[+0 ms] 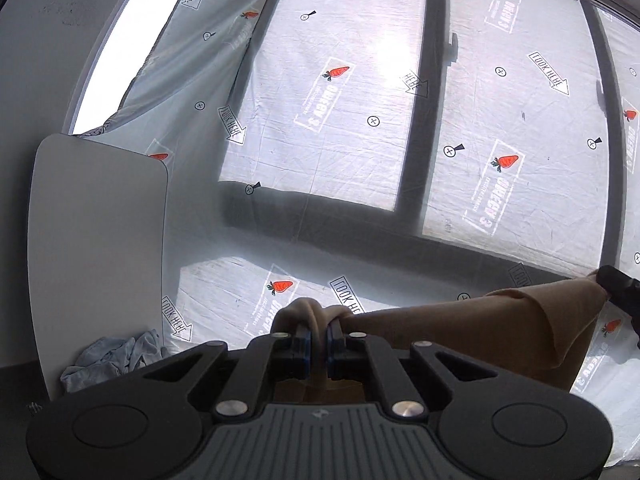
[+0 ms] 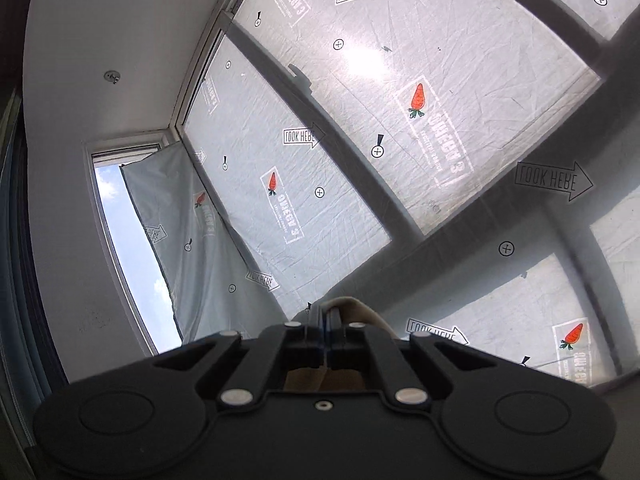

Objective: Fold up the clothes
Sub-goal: 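Lift the tan sweatshirt up off the pile with both tools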

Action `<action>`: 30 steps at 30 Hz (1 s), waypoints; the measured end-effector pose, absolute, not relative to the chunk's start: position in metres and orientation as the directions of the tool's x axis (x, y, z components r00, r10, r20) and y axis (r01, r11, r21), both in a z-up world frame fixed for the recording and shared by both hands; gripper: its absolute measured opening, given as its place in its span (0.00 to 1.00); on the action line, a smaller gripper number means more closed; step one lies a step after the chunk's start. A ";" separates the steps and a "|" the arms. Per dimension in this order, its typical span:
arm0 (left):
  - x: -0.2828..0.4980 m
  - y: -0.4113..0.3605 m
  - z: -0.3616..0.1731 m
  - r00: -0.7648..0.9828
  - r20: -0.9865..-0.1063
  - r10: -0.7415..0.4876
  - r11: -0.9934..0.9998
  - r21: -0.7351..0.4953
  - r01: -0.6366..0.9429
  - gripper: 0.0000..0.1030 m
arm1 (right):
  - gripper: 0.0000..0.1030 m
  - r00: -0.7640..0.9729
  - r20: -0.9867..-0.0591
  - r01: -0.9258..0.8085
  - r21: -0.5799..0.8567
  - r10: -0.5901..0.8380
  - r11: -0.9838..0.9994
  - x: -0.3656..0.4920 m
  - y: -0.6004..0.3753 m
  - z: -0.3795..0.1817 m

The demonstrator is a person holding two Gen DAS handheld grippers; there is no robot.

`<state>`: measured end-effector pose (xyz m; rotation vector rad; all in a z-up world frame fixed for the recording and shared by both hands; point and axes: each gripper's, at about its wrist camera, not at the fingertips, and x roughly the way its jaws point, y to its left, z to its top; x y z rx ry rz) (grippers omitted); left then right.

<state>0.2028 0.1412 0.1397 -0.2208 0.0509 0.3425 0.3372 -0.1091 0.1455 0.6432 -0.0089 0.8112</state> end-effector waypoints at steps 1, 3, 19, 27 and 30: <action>0.197 0.125 0.142 0.953 -0.078 0.294 0.930 -0.206 -0.304 0.07 | 0.01 0.708 0.263 -0.677 0.516 0.655 0.525 0.324 -0.127 0.150; 0.181 0.091 0.145 0.972 -0.064 0.225 0.952 -0.201 -0.233 0.07 | 0.01 0.724 0.296 -0.675 0.488 0.623 0.554 0.299 -0.160 0.159; 0.141 -0.027 0.103 0.937 -0.343 -0.067 0.949 -0.312 -0.047 0.08 | 0.01 0.854 0.215 -0.511 0.511 0.473 0.691 0.191 -0.334 0.135; 0.195 -0.034 0.039 0.844 -0.534 -0.050 0.957 -0.268 -0.113 0.08 | 0.01 0.898 0.020 -0.381 0.537 0.440 0.753 0.241 -0.325 0.090; 0.225 -0.027 0.030 0.826 -0.560 -0.055 0.947 -0.291 -0.134 0.08 | 0.01 0.905 -0.029 -0.342 0.545 0.425 0.765 0.272 -0.318 0.078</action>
